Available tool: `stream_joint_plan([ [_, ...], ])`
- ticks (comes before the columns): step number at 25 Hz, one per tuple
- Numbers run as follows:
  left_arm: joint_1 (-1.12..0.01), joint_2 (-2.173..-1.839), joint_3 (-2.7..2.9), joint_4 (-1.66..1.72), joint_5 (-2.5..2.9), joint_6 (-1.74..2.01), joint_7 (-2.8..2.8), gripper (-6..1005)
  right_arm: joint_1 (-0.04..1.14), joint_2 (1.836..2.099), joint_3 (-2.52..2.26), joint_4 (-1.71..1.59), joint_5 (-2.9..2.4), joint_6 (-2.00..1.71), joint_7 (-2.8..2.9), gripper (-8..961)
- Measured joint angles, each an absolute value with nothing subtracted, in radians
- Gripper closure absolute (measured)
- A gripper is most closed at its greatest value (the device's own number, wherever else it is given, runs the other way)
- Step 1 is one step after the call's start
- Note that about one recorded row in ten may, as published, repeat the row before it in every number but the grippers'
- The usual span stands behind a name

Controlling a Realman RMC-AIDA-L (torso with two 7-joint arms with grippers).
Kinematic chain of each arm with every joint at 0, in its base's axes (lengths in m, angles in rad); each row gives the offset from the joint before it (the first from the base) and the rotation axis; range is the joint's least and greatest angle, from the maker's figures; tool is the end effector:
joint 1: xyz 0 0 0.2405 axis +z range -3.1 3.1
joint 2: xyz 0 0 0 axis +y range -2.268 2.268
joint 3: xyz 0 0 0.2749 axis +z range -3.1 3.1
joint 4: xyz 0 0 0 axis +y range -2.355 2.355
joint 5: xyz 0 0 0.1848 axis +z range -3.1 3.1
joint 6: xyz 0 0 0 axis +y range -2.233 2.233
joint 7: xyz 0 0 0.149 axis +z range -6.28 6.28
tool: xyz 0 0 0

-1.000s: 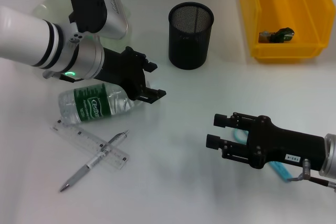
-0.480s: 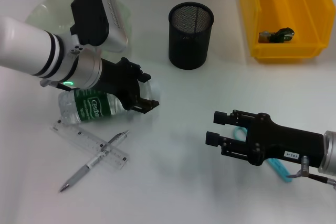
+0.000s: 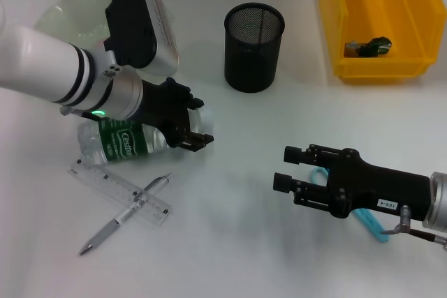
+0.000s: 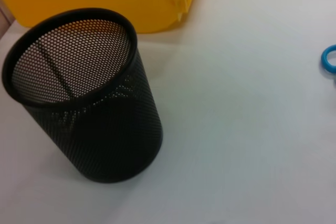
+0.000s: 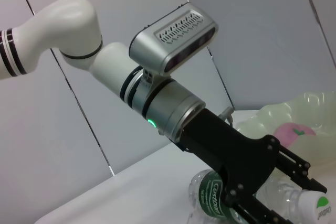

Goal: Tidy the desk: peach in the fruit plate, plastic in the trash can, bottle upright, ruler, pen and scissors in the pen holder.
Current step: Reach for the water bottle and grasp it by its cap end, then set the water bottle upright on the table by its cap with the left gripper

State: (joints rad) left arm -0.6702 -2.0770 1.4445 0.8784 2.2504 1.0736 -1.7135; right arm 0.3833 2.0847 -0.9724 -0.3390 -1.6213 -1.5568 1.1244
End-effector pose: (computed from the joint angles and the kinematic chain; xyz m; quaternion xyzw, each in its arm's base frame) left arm -0.2154 0.3699 -0.0752 -0.9857 -0.0338 0.0868 0.1407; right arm 0.2761 0.2508 -0.0626 -0.9001 0.2587 0.3379 0.0931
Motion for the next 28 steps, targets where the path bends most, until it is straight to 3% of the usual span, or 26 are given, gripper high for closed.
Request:
stream_joint_plan([
  [9,-0.675,-2.077,1.456,0.873,2.250,1.040,-1.751,328,0.388,2.085,-0.967,-0.339,-1.621,-1.557,1.124,328],
  [14,-0.675,-2.077,1.455,0.871,2.257,1.026,-1.757,536,0.392,2.085,-0.966,-0.338,-1.621,-1.544,1.124,328],
  [28,-0.627,-2.073,1.447,1.007,2.256,1.085,-1.822,558,0.393,2.085,-0.966,-0.337,-1.621,-1.543,1.124,328],
])
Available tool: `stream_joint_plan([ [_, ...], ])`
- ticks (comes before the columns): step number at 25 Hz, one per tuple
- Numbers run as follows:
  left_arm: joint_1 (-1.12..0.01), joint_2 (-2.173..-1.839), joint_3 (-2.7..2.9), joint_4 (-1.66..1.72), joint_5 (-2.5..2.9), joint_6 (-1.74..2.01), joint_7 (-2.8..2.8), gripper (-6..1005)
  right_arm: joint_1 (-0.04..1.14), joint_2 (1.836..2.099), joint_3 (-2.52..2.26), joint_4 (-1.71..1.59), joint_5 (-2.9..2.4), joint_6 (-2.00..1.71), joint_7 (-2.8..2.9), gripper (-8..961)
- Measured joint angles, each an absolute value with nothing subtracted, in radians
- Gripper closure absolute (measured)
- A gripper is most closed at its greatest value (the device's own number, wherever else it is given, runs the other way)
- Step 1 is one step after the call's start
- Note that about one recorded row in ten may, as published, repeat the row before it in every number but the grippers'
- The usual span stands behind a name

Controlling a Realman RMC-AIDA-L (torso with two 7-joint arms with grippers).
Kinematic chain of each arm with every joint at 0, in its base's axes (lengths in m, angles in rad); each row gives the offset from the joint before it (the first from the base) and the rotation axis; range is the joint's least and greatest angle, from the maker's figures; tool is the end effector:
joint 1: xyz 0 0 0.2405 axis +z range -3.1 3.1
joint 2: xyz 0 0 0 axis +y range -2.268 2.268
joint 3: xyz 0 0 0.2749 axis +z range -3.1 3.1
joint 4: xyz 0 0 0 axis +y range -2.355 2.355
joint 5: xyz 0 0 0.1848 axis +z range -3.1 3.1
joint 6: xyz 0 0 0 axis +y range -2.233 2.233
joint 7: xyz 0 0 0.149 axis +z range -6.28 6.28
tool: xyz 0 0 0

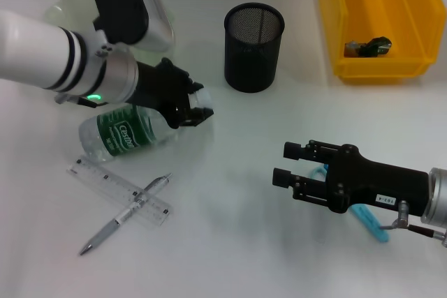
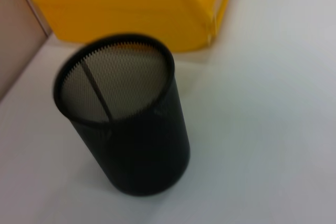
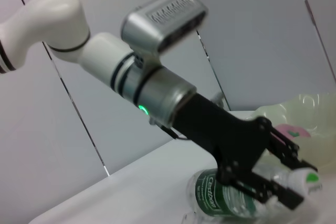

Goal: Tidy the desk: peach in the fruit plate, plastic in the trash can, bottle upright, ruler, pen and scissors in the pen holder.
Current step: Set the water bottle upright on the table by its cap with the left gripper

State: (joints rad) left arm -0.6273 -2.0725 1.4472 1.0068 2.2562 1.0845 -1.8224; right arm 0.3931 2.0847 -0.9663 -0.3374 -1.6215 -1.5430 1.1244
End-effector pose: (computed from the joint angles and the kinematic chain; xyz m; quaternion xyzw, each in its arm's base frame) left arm -0.2038 0.3722 -0.0613 -0.9814 -0.0563 0.0655 0.1713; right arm 0.2754 0.2551 -0.0627 -0.9007 0.2580 0.3355 0.0984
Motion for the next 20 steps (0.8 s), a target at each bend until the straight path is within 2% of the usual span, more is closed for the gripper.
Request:
stream_joint_plan([
  [8,-0.476,-2.071,1.442,1.298,2.251,1.138,-1.893,556,0.394,2.085,-0.965,-0.337,-1.621,-1.543,1.124,328],
  [20,-0.398,-2.068,1.369,1.389,2.131,1.187,-1.887,553,0.408,2.087,-0.970,-0.336,-1.620,-1.533,1.122,328],
])
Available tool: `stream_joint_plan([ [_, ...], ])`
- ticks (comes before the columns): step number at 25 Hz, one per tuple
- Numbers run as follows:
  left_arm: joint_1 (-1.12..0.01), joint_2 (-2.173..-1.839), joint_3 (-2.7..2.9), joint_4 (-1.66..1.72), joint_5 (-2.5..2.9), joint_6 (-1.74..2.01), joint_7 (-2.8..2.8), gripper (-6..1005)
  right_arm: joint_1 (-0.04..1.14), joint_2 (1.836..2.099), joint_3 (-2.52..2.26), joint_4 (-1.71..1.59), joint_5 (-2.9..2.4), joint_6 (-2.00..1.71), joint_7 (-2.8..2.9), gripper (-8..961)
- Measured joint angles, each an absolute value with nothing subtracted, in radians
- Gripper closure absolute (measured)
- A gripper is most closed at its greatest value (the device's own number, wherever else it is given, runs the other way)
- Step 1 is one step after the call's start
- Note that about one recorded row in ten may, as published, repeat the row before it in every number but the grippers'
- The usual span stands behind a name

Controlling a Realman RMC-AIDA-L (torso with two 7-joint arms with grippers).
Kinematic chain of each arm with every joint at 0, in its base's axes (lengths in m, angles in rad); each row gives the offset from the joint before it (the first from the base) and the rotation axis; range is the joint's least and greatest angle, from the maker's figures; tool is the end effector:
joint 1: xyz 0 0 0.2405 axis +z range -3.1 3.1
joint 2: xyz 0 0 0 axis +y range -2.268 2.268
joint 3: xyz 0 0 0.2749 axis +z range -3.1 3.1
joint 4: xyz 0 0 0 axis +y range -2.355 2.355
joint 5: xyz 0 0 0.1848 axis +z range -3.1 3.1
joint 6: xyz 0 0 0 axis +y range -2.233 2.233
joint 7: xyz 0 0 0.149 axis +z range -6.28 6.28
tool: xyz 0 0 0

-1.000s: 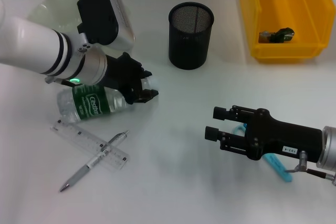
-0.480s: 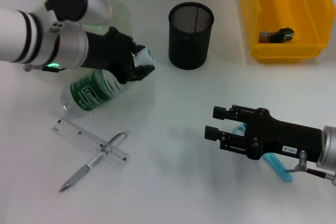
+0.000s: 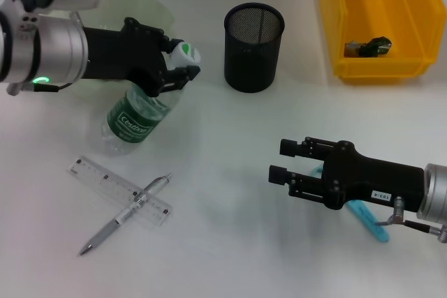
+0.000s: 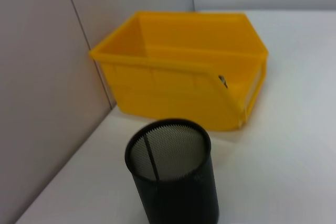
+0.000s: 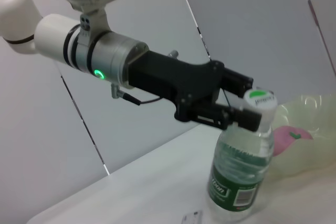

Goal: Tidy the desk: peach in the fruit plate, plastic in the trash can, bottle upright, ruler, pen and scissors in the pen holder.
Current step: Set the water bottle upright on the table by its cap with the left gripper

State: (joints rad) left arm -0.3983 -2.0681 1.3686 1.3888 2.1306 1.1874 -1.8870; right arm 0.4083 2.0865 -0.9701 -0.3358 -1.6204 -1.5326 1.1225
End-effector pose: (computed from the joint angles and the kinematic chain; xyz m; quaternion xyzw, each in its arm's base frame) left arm -0.1917 0.3435 -0.0072 -0.9688 -0.0826 -0.0371 0.2308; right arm 0.2721 0.2595 -0.0642 -0.9031 0.2527 0.3332 0.0978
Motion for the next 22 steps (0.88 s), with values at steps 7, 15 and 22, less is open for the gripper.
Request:
stream_joint_plan([
  [7,-0.379,-2.069,1.336,1.406,2.093,1.194,-1.883,552,0.409,2.088,-0.971,-0.334,-1.620,-1.532,1.122,328],
  [15,-0.358,-2.068,1.281,1.389,1.992,1.192,-1.844,550,0.408,2.088,-0.973,-0.334,-1.620,-1.532,1.121,328],
  [22,-0.342,-2.068,1.260,1.373,1.962,1.192,-1.820,548,0.411,2.088,-0.974,-0.334,-1.620,-1.531,1.121,328],
])
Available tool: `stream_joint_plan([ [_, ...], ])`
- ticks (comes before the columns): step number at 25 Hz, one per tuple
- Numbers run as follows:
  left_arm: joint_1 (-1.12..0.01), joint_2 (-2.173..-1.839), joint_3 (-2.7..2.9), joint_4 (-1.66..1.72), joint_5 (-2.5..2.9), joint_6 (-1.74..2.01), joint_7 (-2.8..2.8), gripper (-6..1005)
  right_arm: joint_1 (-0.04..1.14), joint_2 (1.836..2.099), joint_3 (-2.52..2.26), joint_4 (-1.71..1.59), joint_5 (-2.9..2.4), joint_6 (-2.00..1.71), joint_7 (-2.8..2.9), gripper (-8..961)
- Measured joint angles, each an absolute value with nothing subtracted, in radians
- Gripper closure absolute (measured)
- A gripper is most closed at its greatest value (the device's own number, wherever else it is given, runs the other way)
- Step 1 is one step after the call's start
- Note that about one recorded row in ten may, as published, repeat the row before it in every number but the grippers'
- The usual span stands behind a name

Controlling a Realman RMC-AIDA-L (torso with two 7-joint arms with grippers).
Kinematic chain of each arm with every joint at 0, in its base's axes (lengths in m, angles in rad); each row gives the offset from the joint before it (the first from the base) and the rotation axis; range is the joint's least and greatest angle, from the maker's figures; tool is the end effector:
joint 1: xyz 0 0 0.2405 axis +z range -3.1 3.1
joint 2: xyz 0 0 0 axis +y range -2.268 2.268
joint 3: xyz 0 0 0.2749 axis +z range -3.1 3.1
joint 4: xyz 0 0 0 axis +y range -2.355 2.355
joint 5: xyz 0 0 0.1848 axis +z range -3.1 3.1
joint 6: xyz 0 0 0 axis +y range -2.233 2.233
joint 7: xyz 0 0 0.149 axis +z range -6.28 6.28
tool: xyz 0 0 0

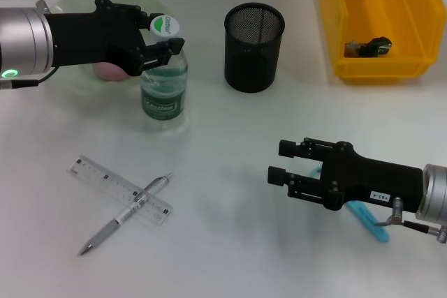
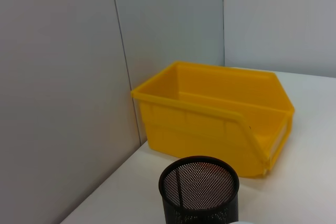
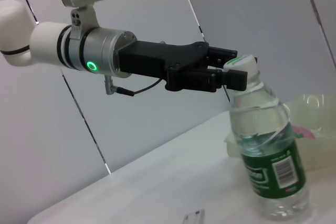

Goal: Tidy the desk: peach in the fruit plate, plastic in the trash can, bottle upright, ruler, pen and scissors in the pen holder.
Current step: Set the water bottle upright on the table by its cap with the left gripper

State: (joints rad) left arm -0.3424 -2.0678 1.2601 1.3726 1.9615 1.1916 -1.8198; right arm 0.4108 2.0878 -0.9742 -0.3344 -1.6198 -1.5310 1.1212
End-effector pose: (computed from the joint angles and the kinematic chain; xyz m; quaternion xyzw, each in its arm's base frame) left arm -0.2007 0.3404 0.0156 -0.9517 -0.1201 -0.1172 0.2572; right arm 0.2713 0.2595 -0.0653 -0.9038 0.2516 0.3325 0.0960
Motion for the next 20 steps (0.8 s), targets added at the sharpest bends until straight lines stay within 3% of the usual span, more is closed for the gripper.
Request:
stream_joint_plan([
  [20,-0.345,-2.069,1.261,1.342,1.963,1.184,-1.801,543,0.420,2.088,-0.971,-0.316,-1.620,-1.531,1.113,329],
])
